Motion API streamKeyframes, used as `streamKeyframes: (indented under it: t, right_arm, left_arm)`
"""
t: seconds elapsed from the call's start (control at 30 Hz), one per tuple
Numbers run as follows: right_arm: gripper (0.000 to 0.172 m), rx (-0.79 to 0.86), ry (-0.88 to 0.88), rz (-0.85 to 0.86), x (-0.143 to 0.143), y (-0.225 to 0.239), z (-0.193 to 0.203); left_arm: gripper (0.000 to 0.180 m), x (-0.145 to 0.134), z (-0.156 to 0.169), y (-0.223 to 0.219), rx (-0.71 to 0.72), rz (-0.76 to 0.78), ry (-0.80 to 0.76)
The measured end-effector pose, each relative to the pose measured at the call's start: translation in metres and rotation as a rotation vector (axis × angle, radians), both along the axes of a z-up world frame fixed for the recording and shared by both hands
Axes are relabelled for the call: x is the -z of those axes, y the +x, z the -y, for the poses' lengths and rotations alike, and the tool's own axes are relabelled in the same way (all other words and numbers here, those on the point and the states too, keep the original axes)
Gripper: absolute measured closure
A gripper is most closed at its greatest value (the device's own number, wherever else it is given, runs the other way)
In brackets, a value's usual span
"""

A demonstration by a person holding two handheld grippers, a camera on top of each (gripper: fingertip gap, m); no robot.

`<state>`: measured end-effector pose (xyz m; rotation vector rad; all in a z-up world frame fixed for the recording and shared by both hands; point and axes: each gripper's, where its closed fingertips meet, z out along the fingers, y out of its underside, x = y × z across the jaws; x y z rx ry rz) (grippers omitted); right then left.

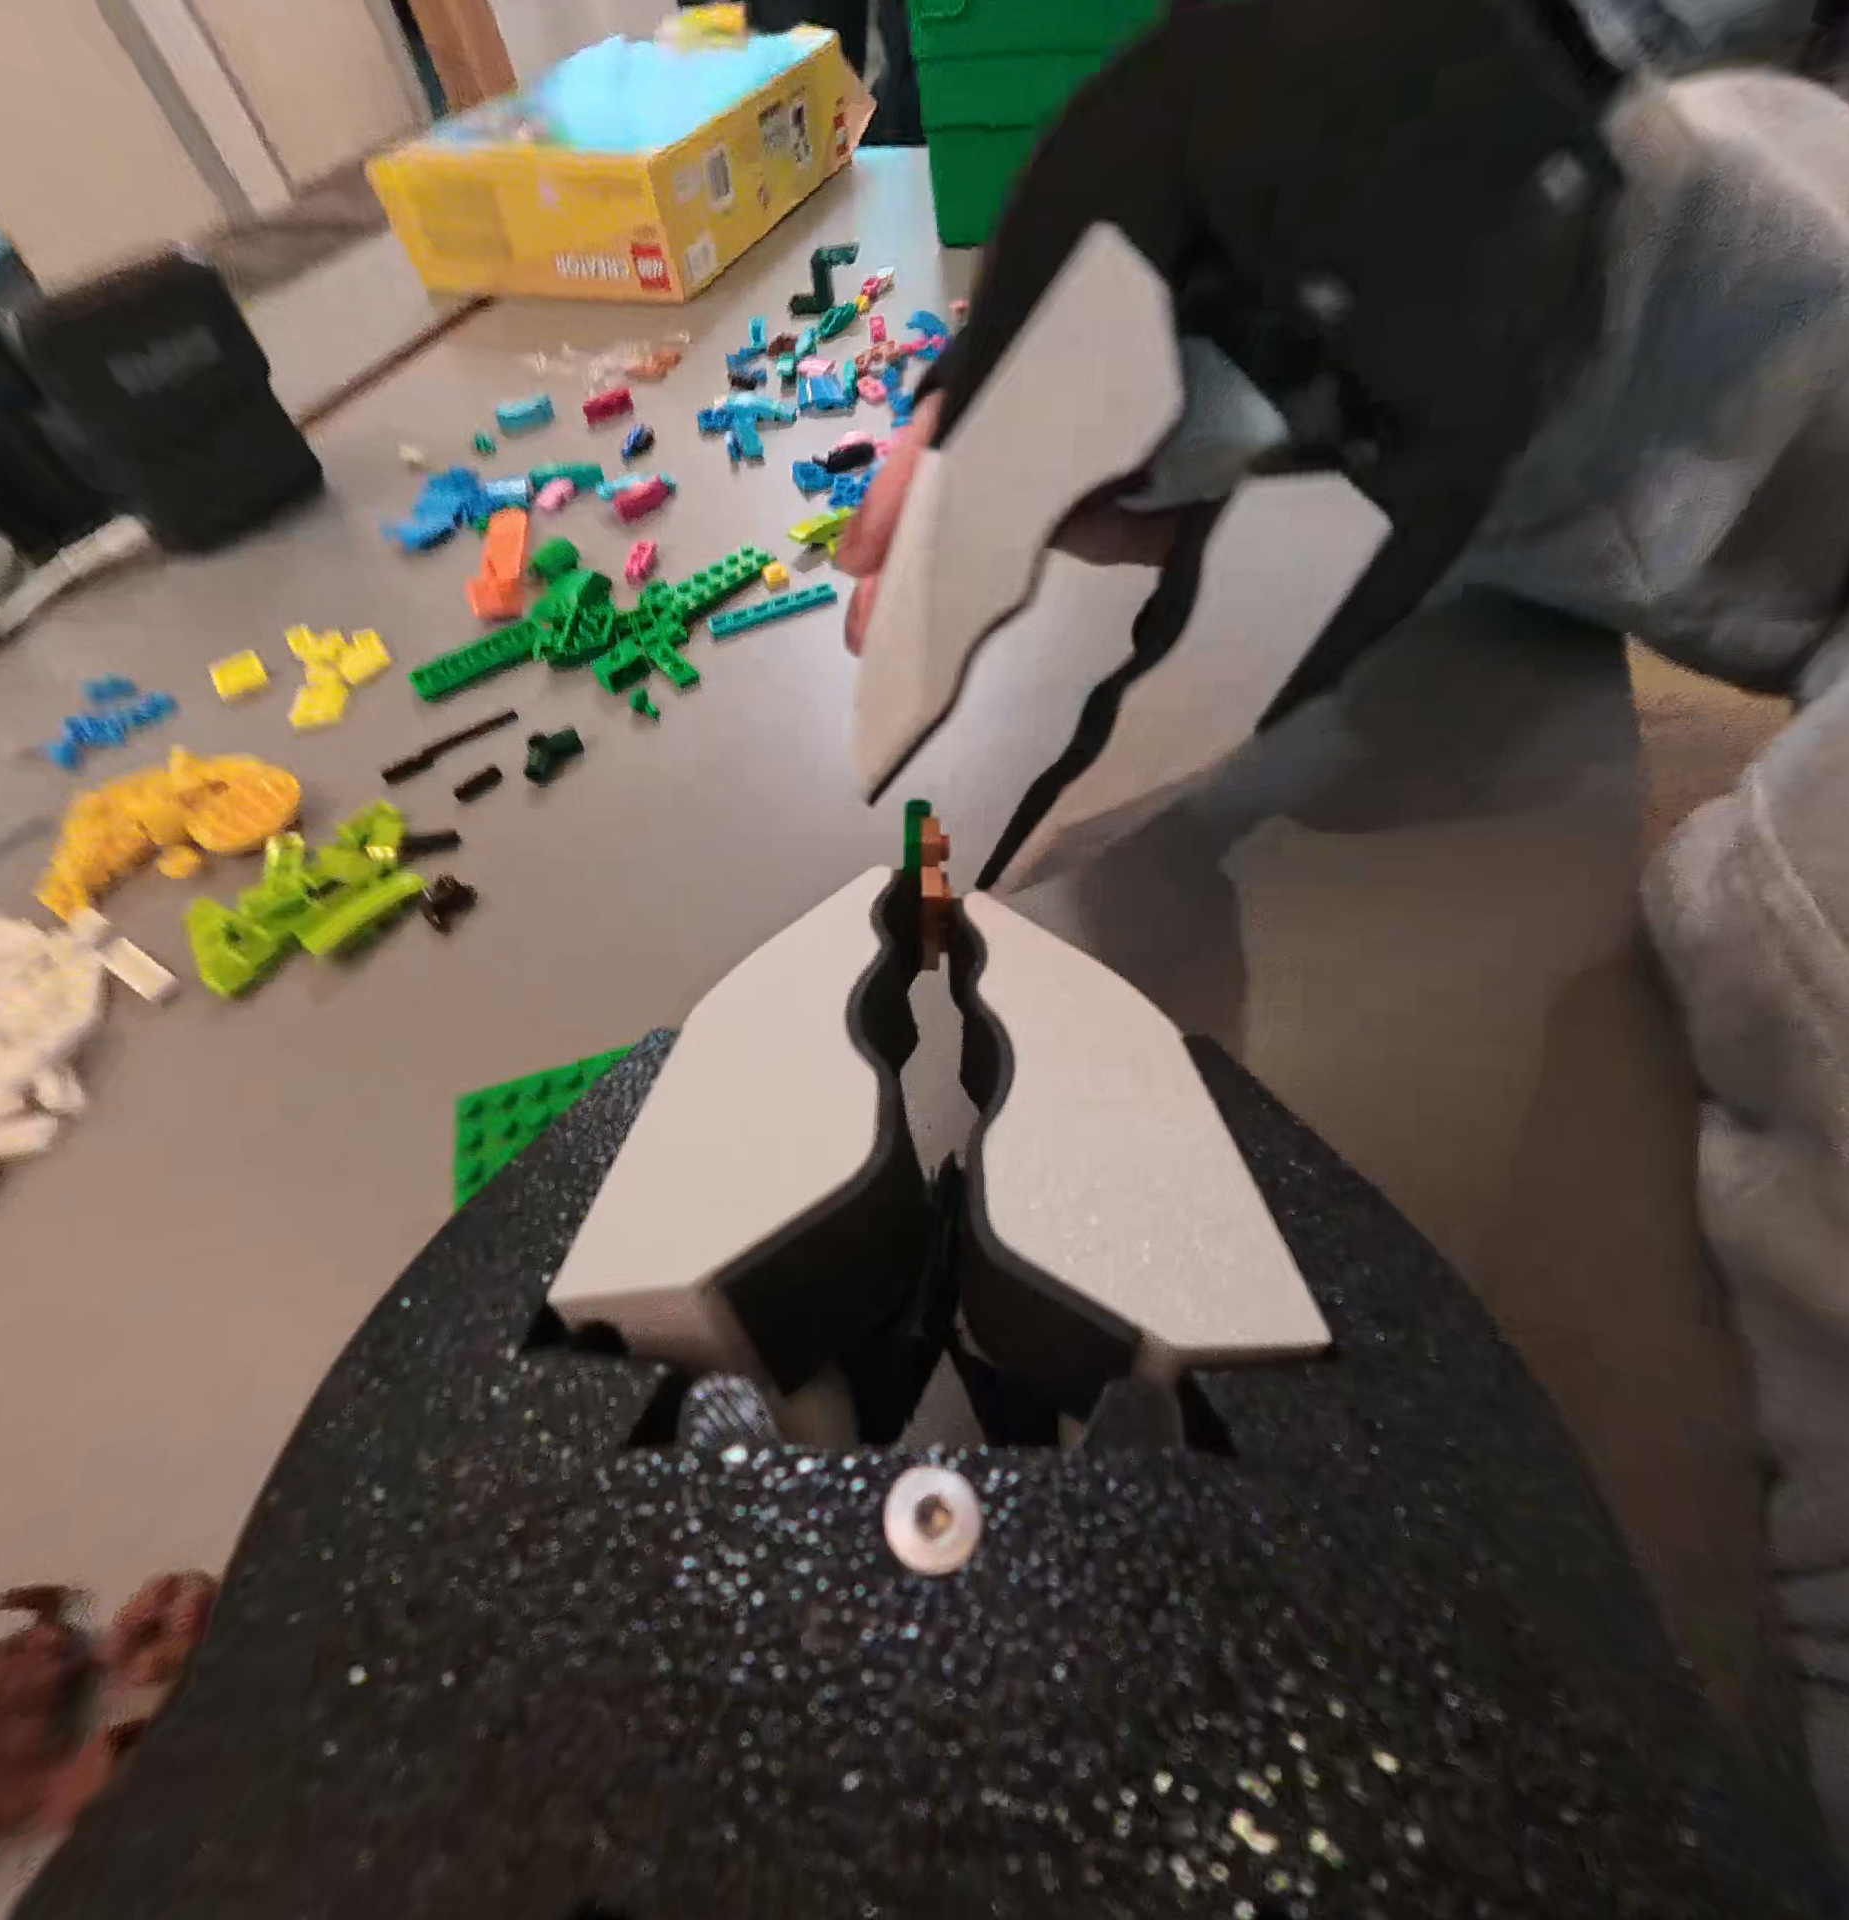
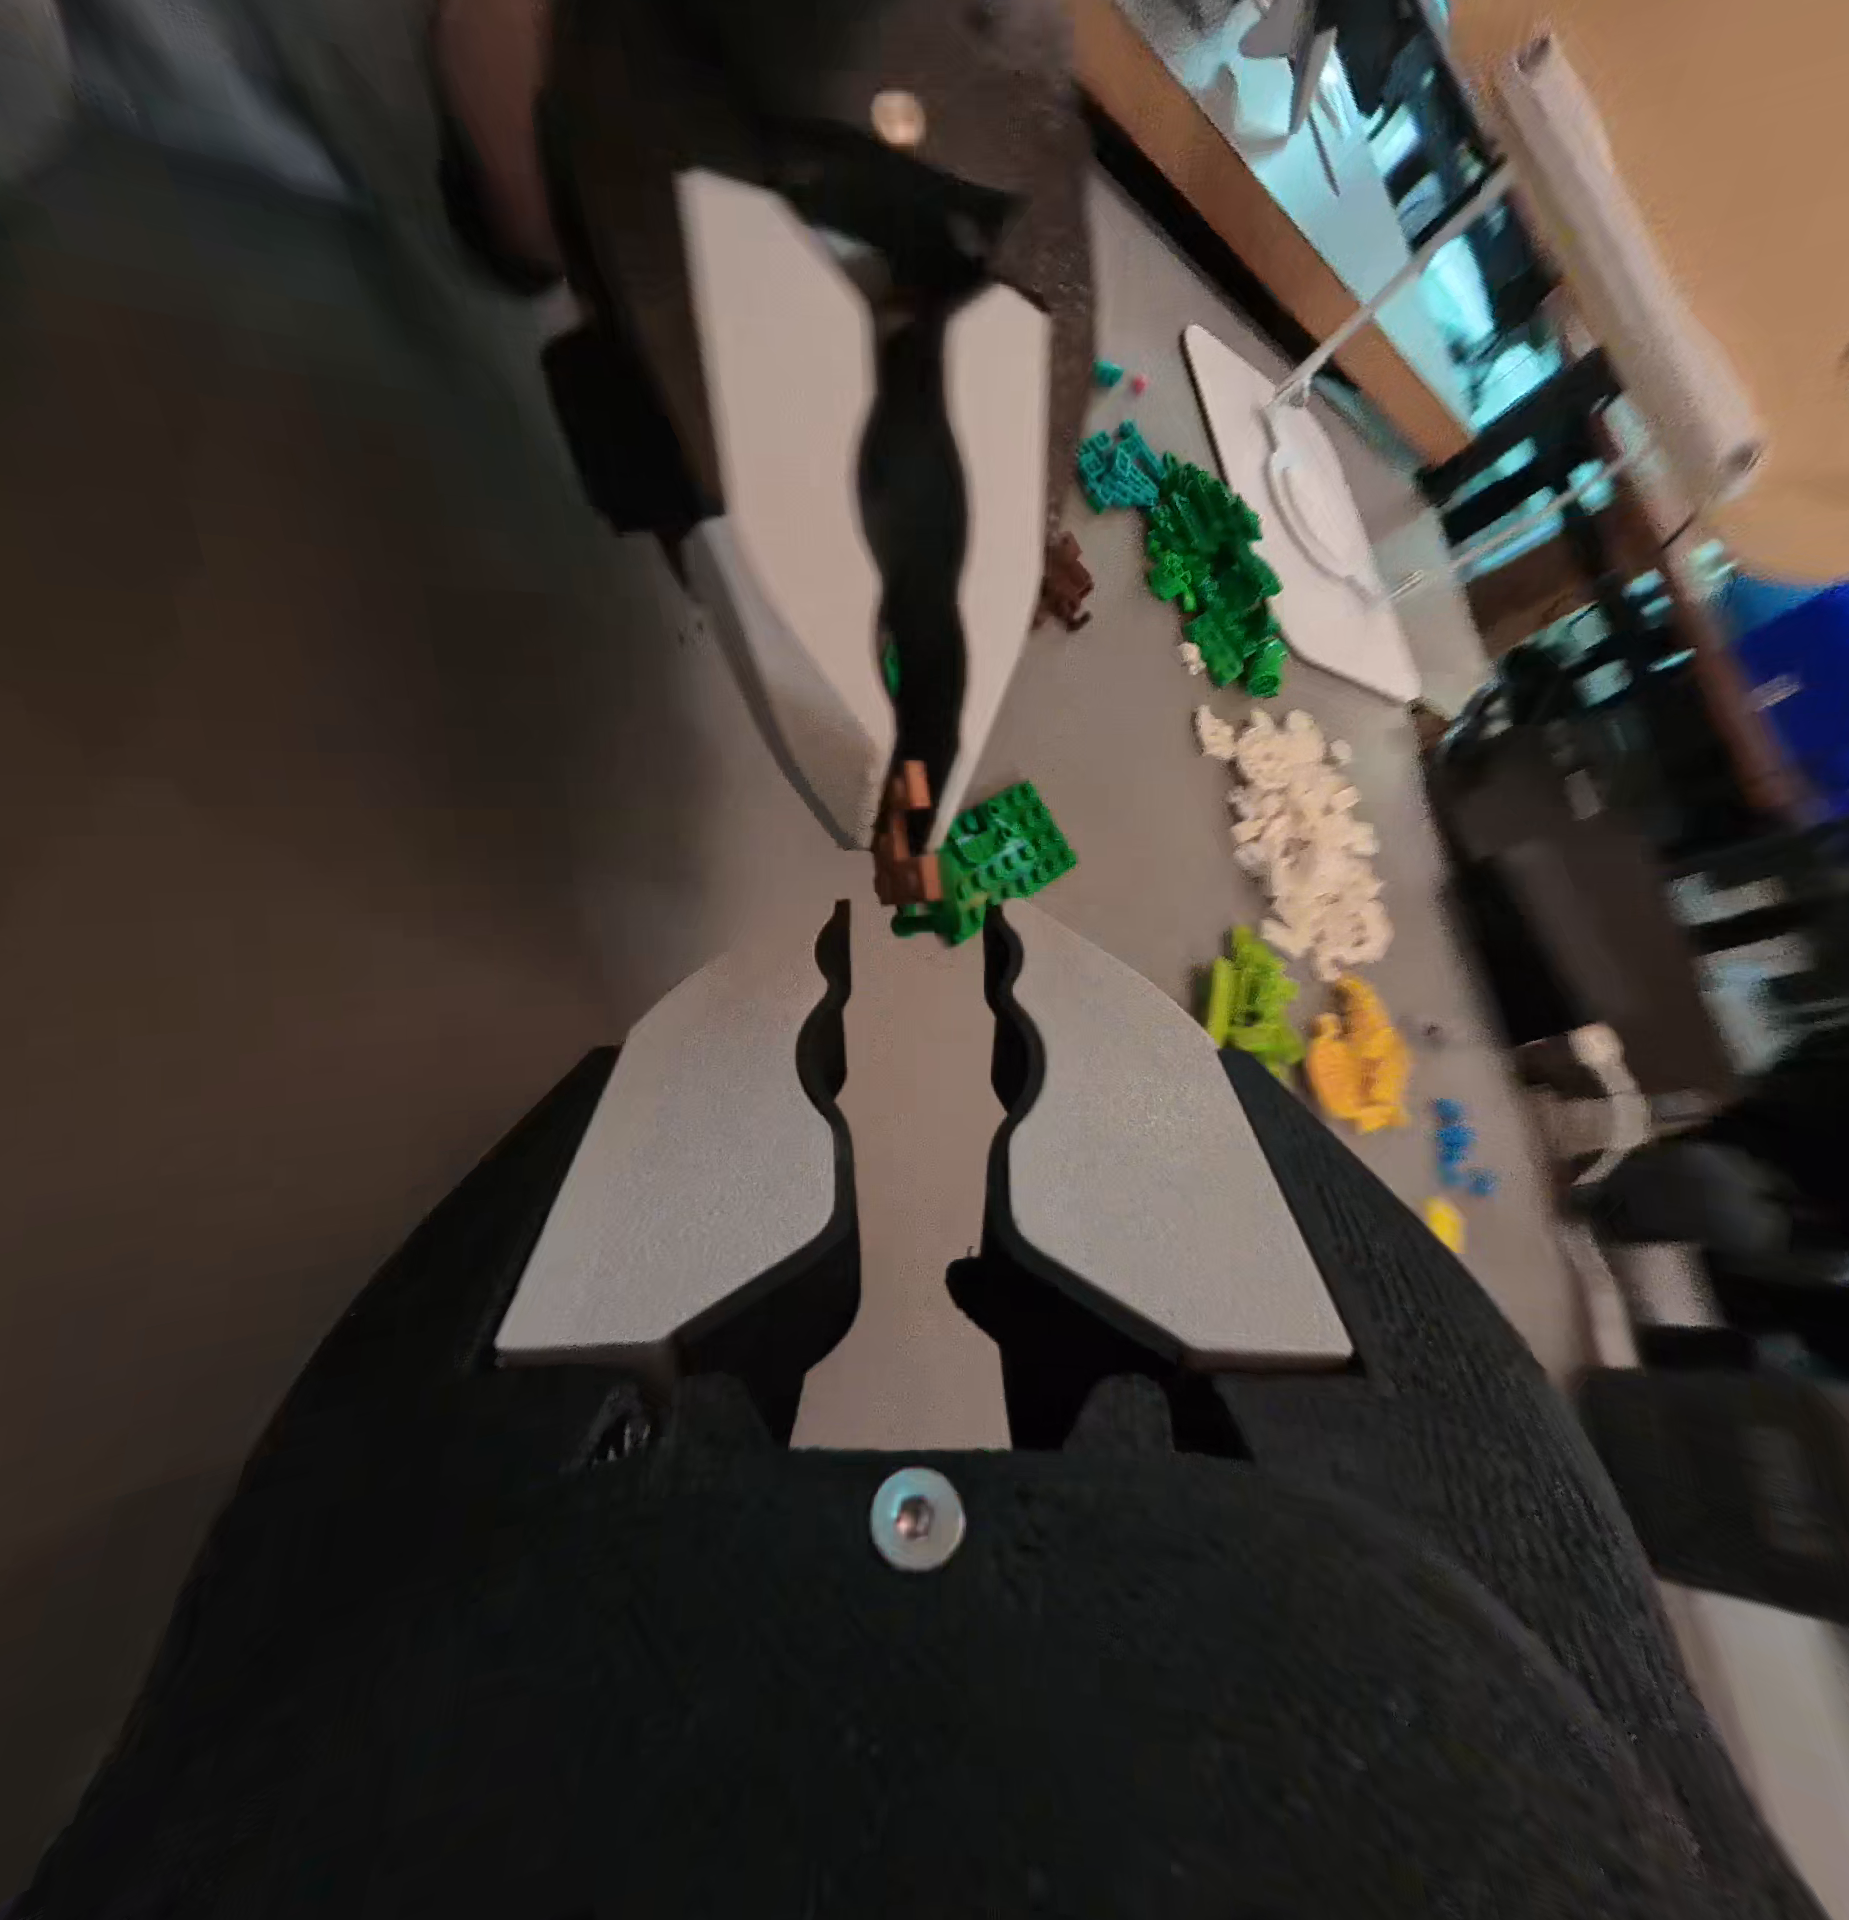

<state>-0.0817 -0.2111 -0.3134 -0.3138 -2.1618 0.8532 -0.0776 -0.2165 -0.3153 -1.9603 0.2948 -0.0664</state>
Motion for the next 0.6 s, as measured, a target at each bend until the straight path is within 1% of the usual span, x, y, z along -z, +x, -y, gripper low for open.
streamKeyframes:
  t: [0.07,0.1,0.17,0.2,0.33,0.43,0.5,0.6]
  right_arm:
    - [0.149,-0.007,-0.135,0.069,-0.007,0.003,0.000]
    - [0.151,-0.029,-0.169,0.087,-0.009,0.006,0.001]
    - [0.155,-0.079,-0.181,0.129,-0.009,0.013,0.006]
    - [0.159,-0.100,-0.179,0.145,-0.008,0.016,0.008]
    - [0.164,-0.141,-0.164,0.175,-0.007,0.022,0.013]
    - [0.169,-0.172,-0.193,0.189,-0.010,0.024,0.017]
    - [0.170,-0.139,-0.239,0.175,-0.016,0.019,0.016]
    - [0.170,-0.041,-0.349,0.107,-0.032,0.006,0.013]
  left_arm:
    - [0.176,-0.001,0.002,0.005,0.050,-0.090,0.025]
    - [0.176,-0.002,0.003,0.009,0.078,-0.123,0.040]
    - [0.176,-0.003,0.006,0.015,0.123,-0.150,0.060]
    - [0.174,-0.004,0.007,0.016,0.139,-0.150,0.070]
    - [0.176,-0.011,0.012,0.023,0.199,-0.113,0.116]
    - [0.176,-0.014,0.015,0.025,0.227,-0.103,0.141]
    - [0.175,-0.021,0.014,0.020,0.187,-0.112,0.186]
    - [0.175,-0.035,0.013,0.007,0.099,-0.218,0.273]
